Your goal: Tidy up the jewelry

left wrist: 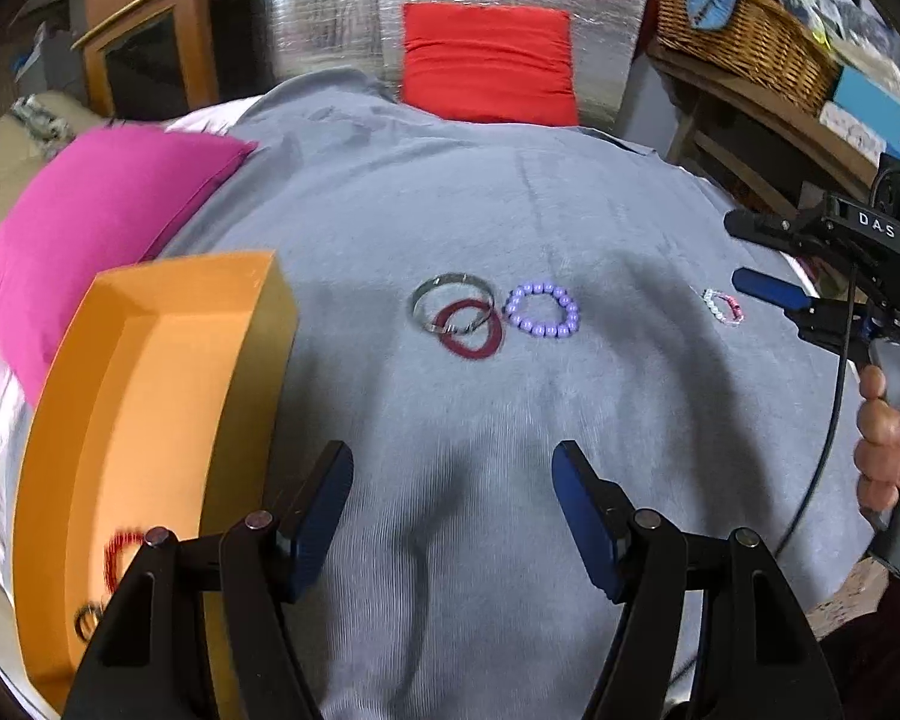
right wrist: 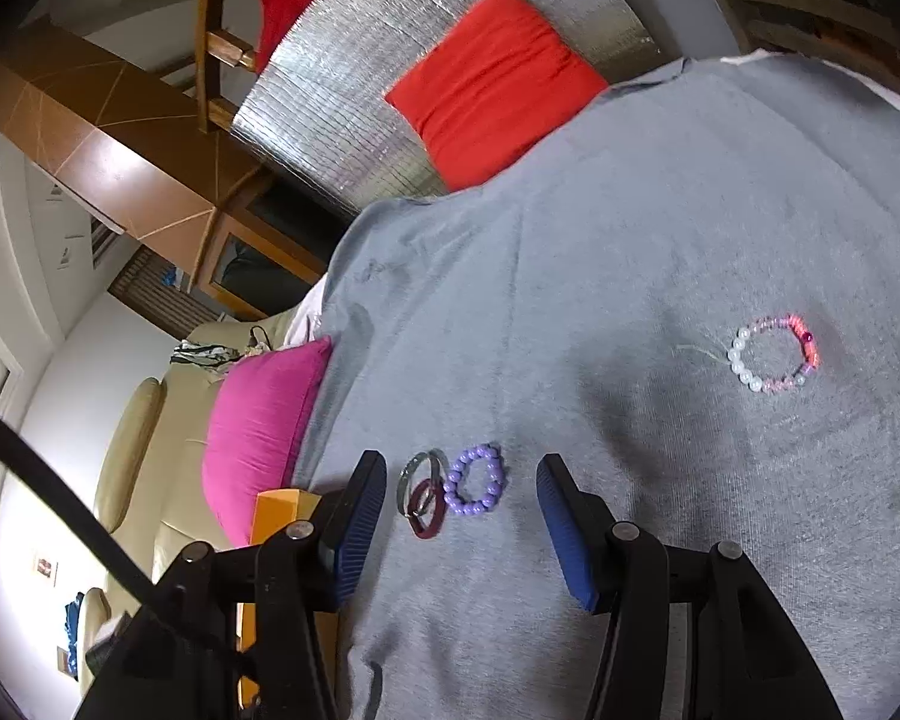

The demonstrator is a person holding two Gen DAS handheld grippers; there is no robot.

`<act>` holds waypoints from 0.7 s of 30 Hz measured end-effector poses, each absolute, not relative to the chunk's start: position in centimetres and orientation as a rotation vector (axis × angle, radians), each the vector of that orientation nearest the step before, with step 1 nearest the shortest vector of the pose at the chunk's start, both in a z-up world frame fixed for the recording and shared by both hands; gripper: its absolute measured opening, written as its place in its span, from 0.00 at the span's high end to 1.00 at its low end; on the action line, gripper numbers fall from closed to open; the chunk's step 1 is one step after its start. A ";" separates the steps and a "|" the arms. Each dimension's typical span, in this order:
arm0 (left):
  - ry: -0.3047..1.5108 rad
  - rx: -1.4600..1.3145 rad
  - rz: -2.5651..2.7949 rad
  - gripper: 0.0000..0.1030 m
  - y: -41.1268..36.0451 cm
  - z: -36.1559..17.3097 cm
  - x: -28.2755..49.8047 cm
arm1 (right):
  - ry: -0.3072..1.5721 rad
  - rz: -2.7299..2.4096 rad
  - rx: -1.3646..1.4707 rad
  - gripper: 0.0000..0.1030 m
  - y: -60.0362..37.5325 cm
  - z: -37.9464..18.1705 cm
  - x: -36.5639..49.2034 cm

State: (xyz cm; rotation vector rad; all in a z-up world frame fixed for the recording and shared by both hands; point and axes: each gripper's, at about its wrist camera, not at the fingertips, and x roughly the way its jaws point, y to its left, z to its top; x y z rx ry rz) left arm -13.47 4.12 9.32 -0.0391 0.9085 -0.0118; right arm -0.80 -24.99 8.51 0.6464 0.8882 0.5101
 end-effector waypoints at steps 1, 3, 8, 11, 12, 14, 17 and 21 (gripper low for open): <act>0.906 -0.022 -0.018 0.32 3.8 9.2 -12.8 | 0.900 0.508 0.640 0.45 -24.8 8.2 -0.6; 0.899 0.013 -0.036 0.32 3.4 9.1 -11.7 | 0.922 0.508 0.633 0.45 -24.3 7.5 -0.1; 0.894 0.114 -0.090 0.32 2.3 8.2 -8.7 | 0.993 0.510 0.615 0.46 -22.7 5.5 1.2; 0.892 0.135 -0.111 0.32 2.0 7.8 -7.0 | 1.016 0.518 0.591 0.48 -21.6 4.7 2.0; 0.893 0.142 -0.121 0.32 1.9 7.6 -6.4 | 1.018 0.515 0.586 0.48 -21.5 4.5 2.1; 0.901 0.160 -0.144 0.32 1.7 7.0 -5.1 | 1.027 0.506 0.582 0.48 -21.3 4.1 2.7; 0.917 0.180 -0.165 0.33 1.4 6.0 -3.4 | 1.037 0.489 0.595 0.48 -21.5 3.3 3.5; 0.930 0.190 -0.167 0.37 1.3 5.2 -1.4 | 1.049 0.484 0.590 0.48 -21.3 2.7 4.2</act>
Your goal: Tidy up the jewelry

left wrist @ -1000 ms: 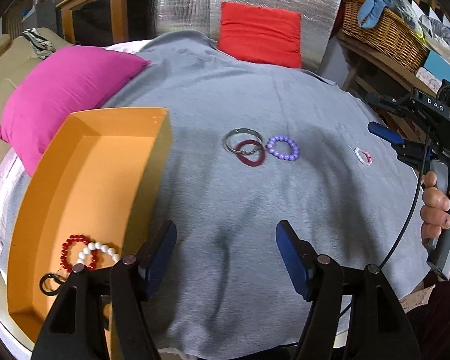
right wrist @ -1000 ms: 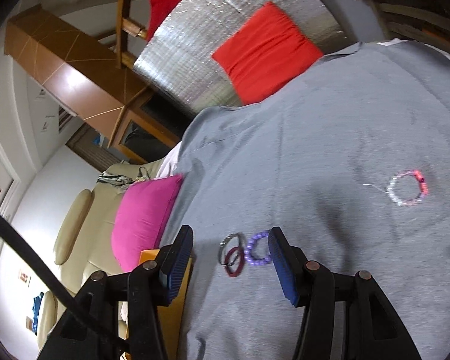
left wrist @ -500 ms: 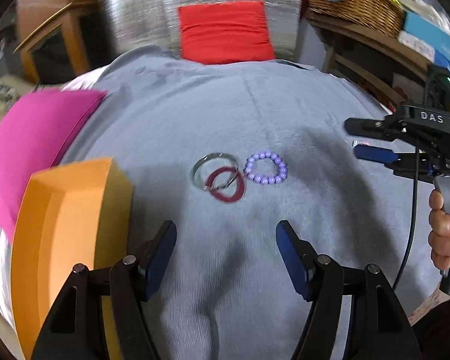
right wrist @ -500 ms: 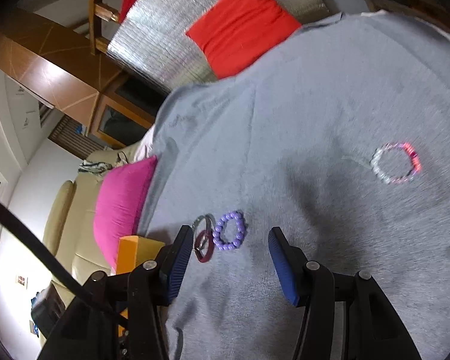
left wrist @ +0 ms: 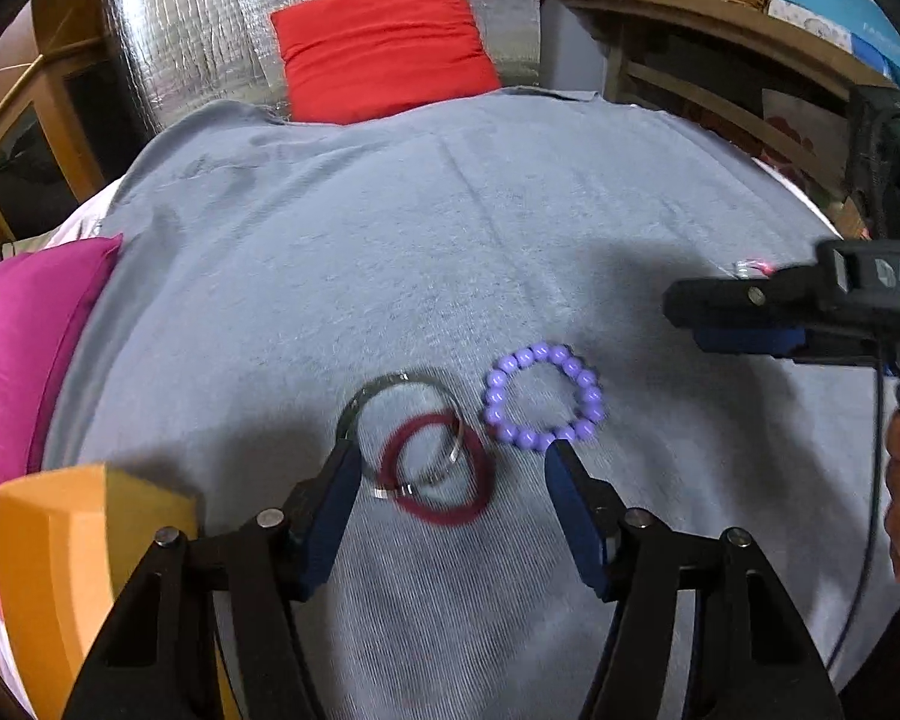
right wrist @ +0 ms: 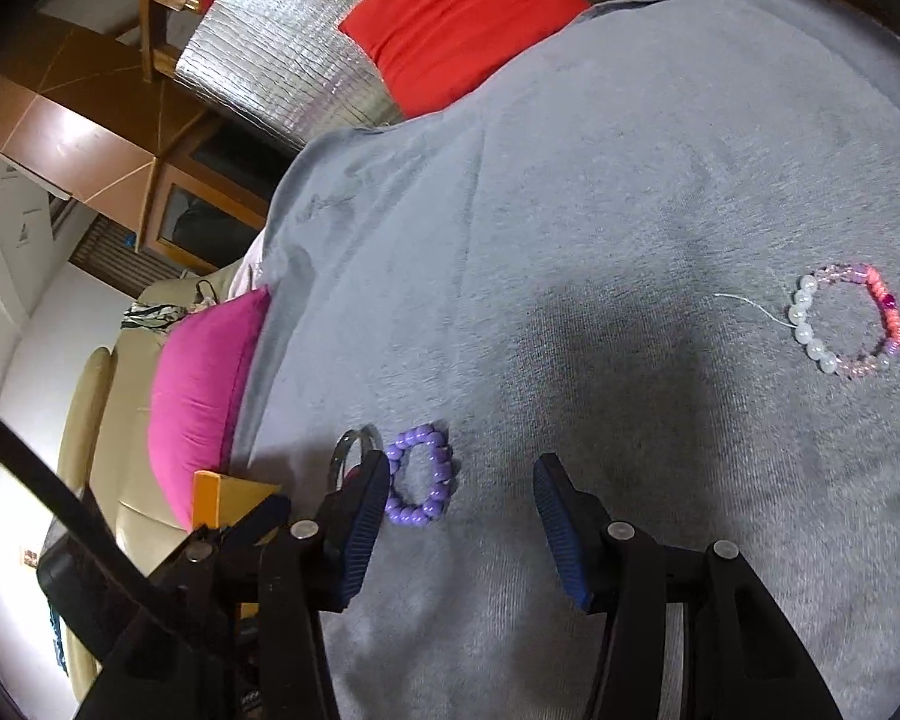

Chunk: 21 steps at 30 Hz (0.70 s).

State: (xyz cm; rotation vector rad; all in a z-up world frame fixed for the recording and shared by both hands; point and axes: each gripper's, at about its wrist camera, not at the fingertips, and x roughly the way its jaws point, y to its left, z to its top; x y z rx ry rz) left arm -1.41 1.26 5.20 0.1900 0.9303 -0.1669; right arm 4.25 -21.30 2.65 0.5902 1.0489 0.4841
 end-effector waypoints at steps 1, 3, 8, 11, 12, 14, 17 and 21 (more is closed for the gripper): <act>0.935 0.179 -0.150 0.37 1.4 5.1 -0.8 | 1.052 0.485 0.589 0.48 -21.2 2.5 4.4; 0.938 0.127 -0.133 0.37 2.1 4.9 0.1 | 1.058 0.487 0.588 0.48 -20.9 2.3 4.8; 0.988 0.027 -0.121 0.37 3.2 3.5 1.9 | 1.066 0.490 0.583 0.48 -20.2 1.8 5.3; 0.998 -0.014 -0.119 0.37 3.6 3.0 2.6 | 1.072 0.488 0.577 0.48 -19.9 1.5 5.6; 0.993 -0.032 -0.121 0.37 3.7 3.0 2.8 | 1.074 0.489 0.575 0.48 -19.8 1.4 5.7; 0.986 -0.049 -0.123 0.37 3.9 3.0 2.9 | 1.079 0.491 0.573 0.48 -19.6 1.2 5.8; 0.967 -0.052 -0.133 0.51 4.1 3.0 2.7 | 1.073 0.505 0.561 0.48 -19.2 1.2 5.9; 0.981 -0.066 -0.151 0.88 4.3 2.6 2.7 | 1.075 0.523 0.543 0.48 -18.4 1.2 6.0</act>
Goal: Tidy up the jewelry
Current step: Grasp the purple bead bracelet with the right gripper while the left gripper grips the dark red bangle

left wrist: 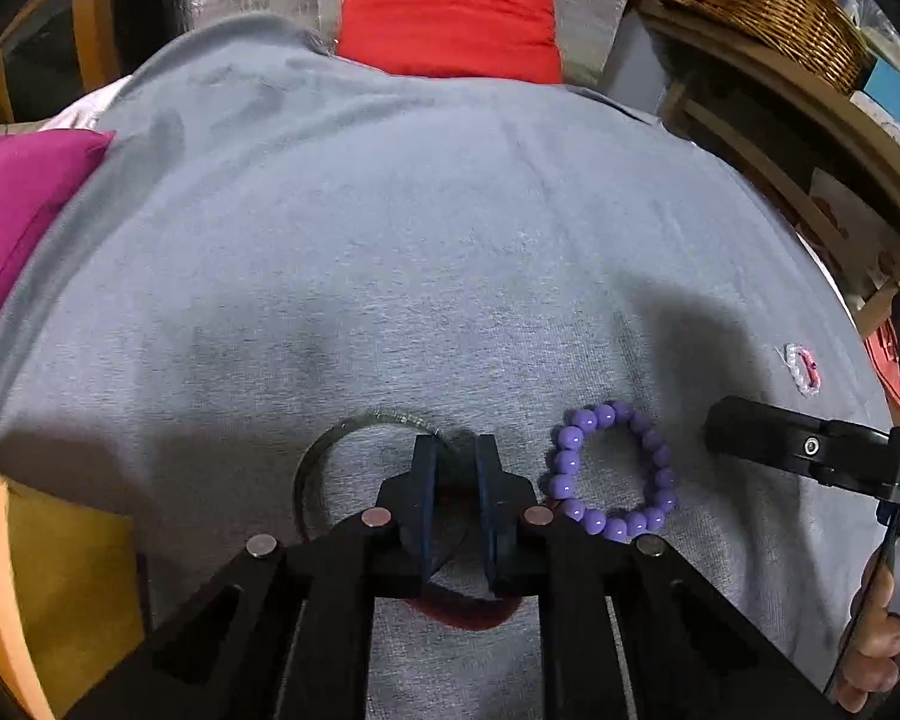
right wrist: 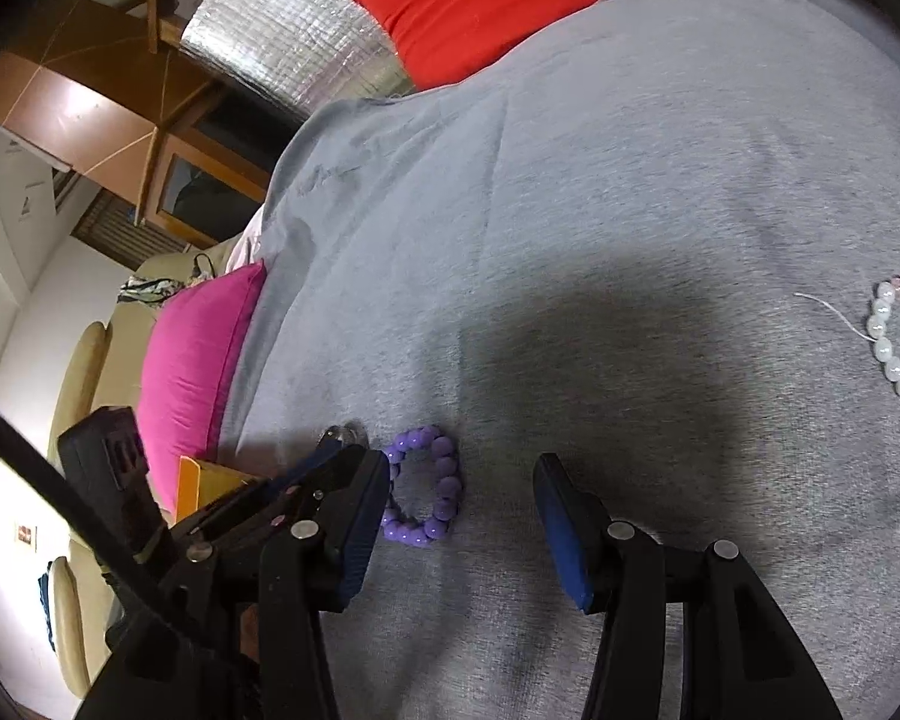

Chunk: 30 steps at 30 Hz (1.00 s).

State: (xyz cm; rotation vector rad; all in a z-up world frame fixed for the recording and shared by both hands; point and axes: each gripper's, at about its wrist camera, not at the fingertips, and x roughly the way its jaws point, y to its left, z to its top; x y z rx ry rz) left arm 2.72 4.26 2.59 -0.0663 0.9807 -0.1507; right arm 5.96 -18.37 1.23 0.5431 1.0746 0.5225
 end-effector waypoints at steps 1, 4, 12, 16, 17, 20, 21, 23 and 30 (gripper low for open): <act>0.975 -0.070 -0.150 0.90 4.4 2.7 2.5 | 1.076 0.525 0.538 0.48 -18.1 1.2 6.0; 0.956 -0.093 -0.141 0.92 4.8 3.1 1.6 | 1.070 0.532 0.508 0.48 -17.4 1.2 5.8; 0.855 -0.113 -0.150 0.93 5.2 5.9 -2.9 | 1.022 0.523 0.292 0.76 -14.5 1.5 5.1; 0.874 -0.098 -0.101 0.93 5.7 5.8 -3.6 | 0.977 0.471 0.128 0.89 -12.9 1.6 4.1; 0.879 -0.088 -0.086 0.93 5.8 5.8 -3.4 | 0.970 0.463 0.101 0.90 -12.6 1.7 3.8; 0.911 -0.102 -0.054 0.71 6.2 5.5 -2.3 | 0.953 0.445 0.067 0.90 -12.5 2.2 3.1; 0.912 -0.113 -0.049 0.49 6.3 5.6 -2.2 | 0.949 0.442 0.065 0.90 -12.7 2.4 2.9; 0.891 -0.130 -0.034 0.34 6.2 5.8 -1.8 | 0.942 0.436 0.070 0.90 -13.4 2.6 2.7; 1.016 -0.138 0.008 0.30 5.8 3.5 1.9 | 0.980 0.416 0.140 0.90 -16.0 2.3 3.3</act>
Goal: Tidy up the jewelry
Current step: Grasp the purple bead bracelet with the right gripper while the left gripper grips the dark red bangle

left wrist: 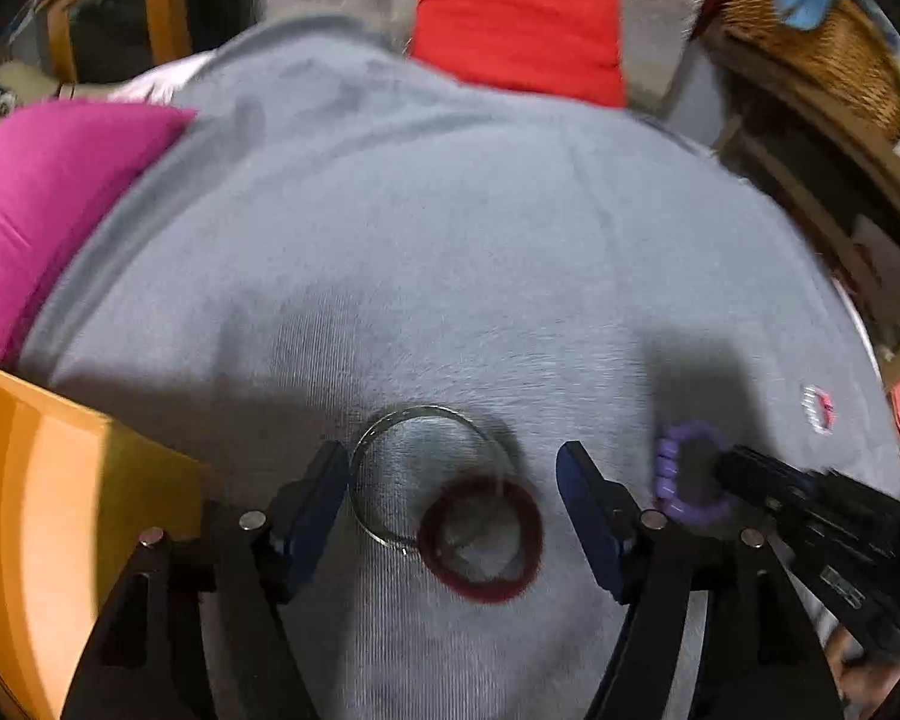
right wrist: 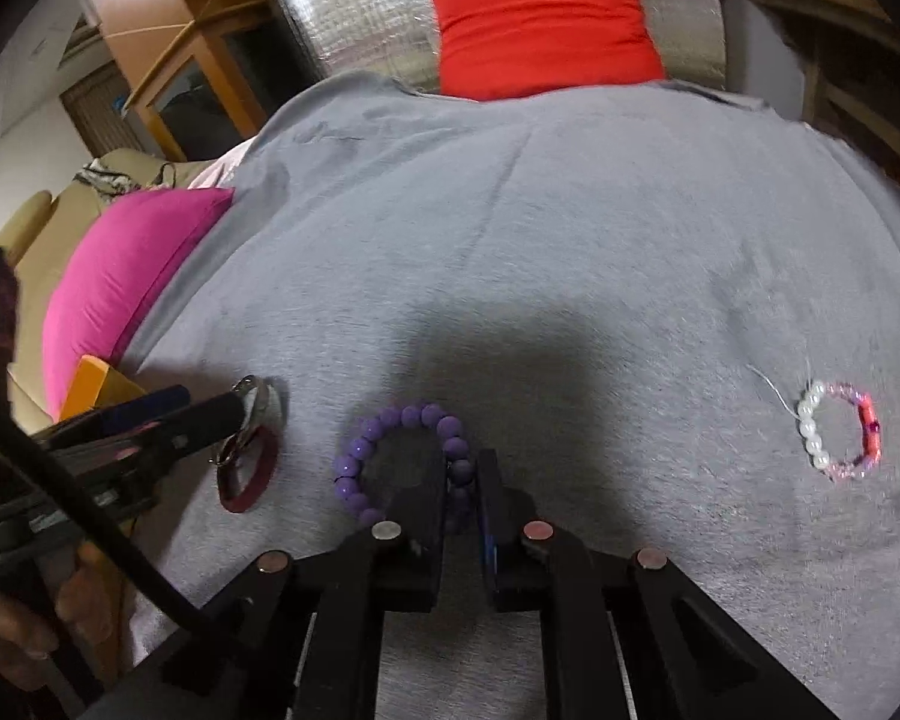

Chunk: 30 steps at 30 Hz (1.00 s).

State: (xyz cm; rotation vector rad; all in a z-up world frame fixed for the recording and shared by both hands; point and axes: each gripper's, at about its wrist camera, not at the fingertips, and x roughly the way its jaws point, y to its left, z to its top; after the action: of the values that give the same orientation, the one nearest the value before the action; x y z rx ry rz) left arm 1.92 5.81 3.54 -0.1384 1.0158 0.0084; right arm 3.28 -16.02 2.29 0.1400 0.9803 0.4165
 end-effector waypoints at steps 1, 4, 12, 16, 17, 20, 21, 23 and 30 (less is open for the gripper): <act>1.042 -0.152 0.010 0.30 6.0 2.9 2.5 | 0.982 0.416 0.147 0.90 -16.2 2.3 3.4; 1.044 -0.177 0.031 0.30 6.5 1.9 2.6 | 0.980 0.421 0.155 0.90 -16.4 2.4 3.5; 0.998 -0.180 -0.024 0.89 6.3 2.7 1.1 | 0.963 0.426 0.169 0.90 -16.7 2.9 3.2; 0.946 -0.170 -0.077 0.89 5.9 4.1 -0.4 | 0.952 0.427 0.169 0.90 -17.1 3.4 2.7; 0.931 -0.166 -0.095 0.89 5.7 4.5 -1.2 | 0.949 0.424 0.171 0.90 -17.2 3.5 2.5; 0.909 -0.160 -0.139 0.92 5.0 5.3 -3.0 | 0.948 0.420 0.175 0.90 -17.4 3.8 2.4; 0.902 -0.160 -0.155 0.92 4.9 5.4 -3.4 | 0.947 0.419 0.176 0.90 -17.4 3.9 2.3; 0.891 -0.154 -0.198 0.92 4.0 5.9 -5.1 | 0.944 0.416 0.173 0.90 -17.6 4.0 2.2; 0.869 -0.132 -0.256 0.74 2.5 7.0 -7.6 | 0.943 0.399 0.183 0.90 -18.8 4.4 1.5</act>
State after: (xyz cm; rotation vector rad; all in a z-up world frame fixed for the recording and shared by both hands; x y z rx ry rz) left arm -7.65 2.51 7.04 -0.1318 0.8691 -0.2558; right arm 1.54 -18.80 4.36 0.1832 0.9431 0.3988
